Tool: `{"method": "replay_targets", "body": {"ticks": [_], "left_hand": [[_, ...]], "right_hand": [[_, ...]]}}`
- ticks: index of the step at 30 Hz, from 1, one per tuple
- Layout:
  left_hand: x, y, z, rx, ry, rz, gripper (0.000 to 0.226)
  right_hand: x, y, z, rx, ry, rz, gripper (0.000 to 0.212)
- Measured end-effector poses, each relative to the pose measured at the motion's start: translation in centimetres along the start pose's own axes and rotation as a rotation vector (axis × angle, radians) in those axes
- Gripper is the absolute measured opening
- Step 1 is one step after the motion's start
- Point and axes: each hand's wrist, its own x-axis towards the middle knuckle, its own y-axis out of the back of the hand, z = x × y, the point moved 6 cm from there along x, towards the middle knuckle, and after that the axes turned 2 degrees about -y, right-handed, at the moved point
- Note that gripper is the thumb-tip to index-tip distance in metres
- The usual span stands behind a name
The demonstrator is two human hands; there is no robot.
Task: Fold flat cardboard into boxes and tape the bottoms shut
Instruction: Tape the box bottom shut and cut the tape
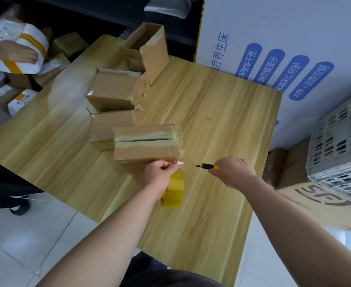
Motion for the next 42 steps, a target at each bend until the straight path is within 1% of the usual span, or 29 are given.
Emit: {"method": "replay_targets", "body": {"ticks": [3, 5, 8, 11, 13, 19, 21, 24, 26, 29, 31, 34, 36, 39, 42], "left_hand": [[0.1, 0.3, -0.2, 0.033, 0.0, 0.028, 0.025], [0.1, 0.4, 0.0, 0.062, -0.017, 0.039, 0.03], [0.0, 0.2, 0.1, 0.115, -0.028, 0.041, 0.025], [-0.2, 0.4, -0.9, 0.176, -0.004, 0.055, 0.017], [-0.3, 0.6, -1.7, 0.196, 0.015, 0.079, 0.011], [-0.6, 1.0, -2.1, 0.207, 0.002, 0.077, 0.008], [-0.7, 1.2, -2.1, 0.186, -0.017, 0.073, 0.012], [-0.9, 1.0, -1.9, 0.148, -0.101, 0.018, 0.037], [-1.3, 0.7, -1.6, 0.247, -0.231, -0.033, 0.036], [-1.7, 0.3, -1.6, 0.569, -0.476, -0.084, 0.026], [-1.6, 0.3, -2.7, 0.749, -0.561, -0.126, 0.02], [-1.4, 0.1, -5.2, 0.95, -0.563, -0.207, 0.02], [-1.5, 0.0, -6.6, 1.037, -0.518, -0.25, 0.019], [-1.5, -0.2, -7.6, 1.099, -0.467, -0.302, 0.018], [-1.4, -0.4, -6.5, 1.117, -0.451, -0.362, 0.015]], "right_hand": [[0.4, -3.7, 0.6, 0.241, -0.038, -0.078, 0.03], [0.7, -5.9, 0.1, 0.316, -0.032, -0.097, 0.028], [1.1, -8.2, -0.3, 0.361, -0.033, -0.097, 0.032], [1.2, -9.2, -0.6, 0.383, -0.043, -0.087, 0.04], [1.3, -9.7, -0.6, 0.431, -0.051, -0.11, 0.045], [1.5, -10.2, -0.5, 0.436, -0.028, -0.104, 0.045], [1.5, -10.1, -0.5, 0.439, -0.034, -0.104, 0.044], [1.4, -10.0, -0.5, 0.444, -0.041, -0.108, 0.042], [1.5, -9.9, -0.5, 0.449, -0.046, -0.113, 0.042], [1.5, -9.7, -0.5, 0.443, -0.055, -0.121, 0.043], [1.5, -9.7, -0.5, 0.43, -0.056, -0.13, 0.044], [1.3, -9.7, -0.5, 0.427, -0.056, -0.134, 0.042], [1.3, -9.8, -0.5, 0.429, -0.055, -0.138, 0.041], [1.2, -9.8, -0.5, 0.414, -0.052, -0.144, 0.041], [0.9, -9.2, -0.5, 0.369, -0.046, -0.13, 0.045]]}}
